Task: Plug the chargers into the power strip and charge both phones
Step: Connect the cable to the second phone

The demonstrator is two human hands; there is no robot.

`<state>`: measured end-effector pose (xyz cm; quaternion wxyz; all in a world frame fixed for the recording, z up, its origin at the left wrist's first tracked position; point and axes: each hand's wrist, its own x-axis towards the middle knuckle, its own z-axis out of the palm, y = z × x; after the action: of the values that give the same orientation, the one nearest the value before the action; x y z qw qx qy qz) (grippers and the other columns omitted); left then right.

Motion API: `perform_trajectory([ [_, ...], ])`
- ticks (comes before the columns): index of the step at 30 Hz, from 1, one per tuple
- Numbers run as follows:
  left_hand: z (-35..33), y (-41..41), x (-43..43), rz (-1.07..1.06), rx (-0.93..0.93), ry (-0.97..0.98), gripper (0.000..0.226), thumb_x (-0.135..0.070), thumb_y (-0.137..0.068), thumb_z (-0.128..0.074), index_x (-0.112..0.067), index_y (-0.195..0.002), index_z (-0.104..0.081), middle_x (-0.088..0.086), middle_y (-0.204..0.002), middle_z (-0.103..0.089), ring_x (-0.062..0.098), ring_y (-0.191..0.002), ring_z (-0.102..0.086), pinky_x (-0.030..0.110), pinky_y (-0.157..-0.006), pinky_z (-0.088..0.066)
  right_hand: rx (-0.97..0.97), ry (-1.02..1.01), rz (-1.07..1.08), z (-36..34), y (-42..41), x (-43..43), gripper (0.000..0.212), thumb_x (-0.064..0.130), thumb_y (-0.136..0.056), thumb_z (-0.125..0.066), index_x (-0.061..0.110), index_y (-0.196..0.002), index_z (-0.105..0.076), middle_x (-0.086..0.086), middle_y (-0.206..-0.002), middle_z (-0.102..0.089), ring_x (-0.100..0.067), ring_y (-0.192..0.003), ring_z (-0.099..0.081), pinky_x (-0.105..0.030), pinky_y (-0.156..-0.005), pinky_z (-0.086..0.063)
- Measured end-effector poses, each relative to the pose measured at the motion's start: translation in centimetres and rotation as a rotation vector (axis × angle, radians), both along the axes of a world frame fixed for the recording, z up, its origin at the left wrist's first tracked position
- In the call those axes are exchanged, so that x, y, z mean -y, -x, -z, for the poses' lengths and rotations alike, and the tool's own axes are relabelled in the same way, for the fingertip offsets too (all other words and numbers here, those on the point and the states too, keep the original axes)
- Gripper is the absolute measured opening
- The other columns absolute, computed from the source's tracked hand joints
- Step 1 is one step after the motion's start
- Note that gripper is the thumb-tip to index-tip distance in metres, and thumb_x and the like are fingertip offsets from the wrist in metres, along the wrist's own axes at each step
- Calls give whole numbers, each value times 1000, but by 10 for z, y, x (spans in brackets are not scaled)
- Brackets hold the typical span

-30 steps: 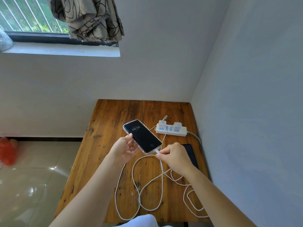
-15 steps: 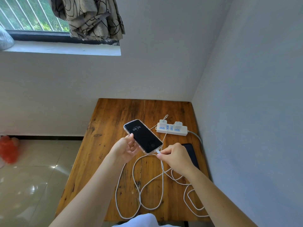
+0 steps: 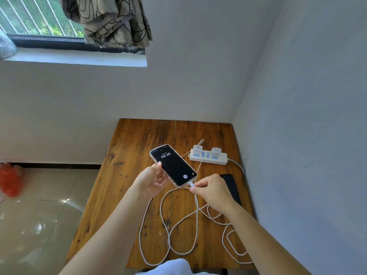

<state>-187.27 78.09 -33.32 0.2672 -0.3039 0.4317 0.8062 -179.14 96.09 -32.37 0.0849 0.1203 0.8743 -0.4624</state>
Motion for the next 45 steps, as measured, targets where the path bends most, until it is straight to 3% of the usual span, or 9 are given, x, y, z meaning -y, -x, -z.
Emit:
perform_trajectory([
  [6, 3, 1, -1, 25, -30, 8, 28, -13, -95, -50, -15, -122, -56, 9, -96, -74, 21, -93, -68, 33, -65, -53, 14, 9, 17, 0, 1, 0, 12, 25, -82, -71, 17, -88, -76, 10, -74, -68, -9, -72, -64, -15, -59, -44],
  [14, 2, 2, -4, 32, -32, 20, 29, -14, -95, -50, -13, -124, -54, 12, -106, -71, 22, -99, -67, 33, -71, -54, 32, 7, 29, 1, 2, -1, 10, 25, -82, -71, 18, -87, -76, 10, -75, -68, -9, -73, -64, -14, -58, -43],
  [33, 11, 7, -2, 35, 3, 49, 26, -14, -94, -53, -13, -120, -55, 13, -103, -72, 22, -96, -68, 33, -70, -55, 97, 50, 37, 7, 8, 0, 10, 25, -82, -71, 17, -87, -75, 10, -75, -67, -10, -76, -63, -15, -59, -42],
  [45, 23, 13, 4, 29, 59, 53, 28, -14, -94, -52, -12, -123, -55, 13, -98, -72, 21, -87, -69, 32, -62, -56, 159, 58, 16, 15, 15, 6, 11, 24, -84, -68, 16, -86, -75, 3, -77, -69, -12, -76, -64, -17, -60, -45],
])
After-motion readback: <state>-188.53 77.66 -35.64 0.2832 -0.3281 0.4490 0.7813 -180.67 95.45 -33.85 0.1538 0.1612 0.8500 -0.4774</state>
